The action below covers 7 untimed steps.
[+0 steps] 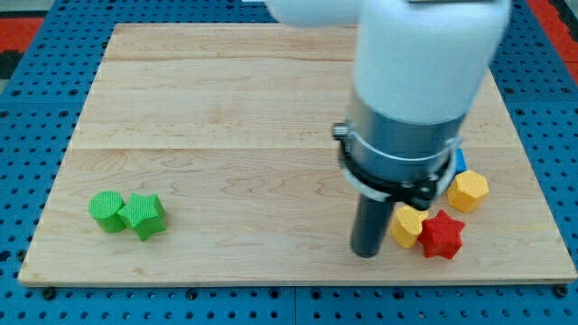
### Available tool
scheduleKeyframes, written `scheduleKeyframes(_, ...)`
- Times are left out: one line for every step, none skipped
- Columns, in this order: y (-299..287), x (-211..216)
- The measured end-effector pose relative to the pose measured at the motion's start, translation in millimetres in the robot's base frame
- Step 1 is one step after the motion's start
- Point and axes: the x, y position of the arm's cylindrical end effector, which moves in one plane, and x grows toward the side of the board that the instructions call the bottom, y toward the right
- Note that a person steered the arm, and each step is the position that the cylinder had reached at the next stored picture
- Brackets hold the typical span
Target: Separate the yellow heart and the red star
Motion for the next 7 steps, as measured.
scheduleKeyframes(7.3, 0.0)
scheduleKeyframes(9.9, 0.0)
scheduleKeyframes(16.4, 7.3)
scheduleKeyframes(17.4, 7.3)
scheduleKeyframes(33.4, 7.3)
scheduleKeyframes(56.7, 7.3)
scheduleKeyframes(58.4, 7.3)
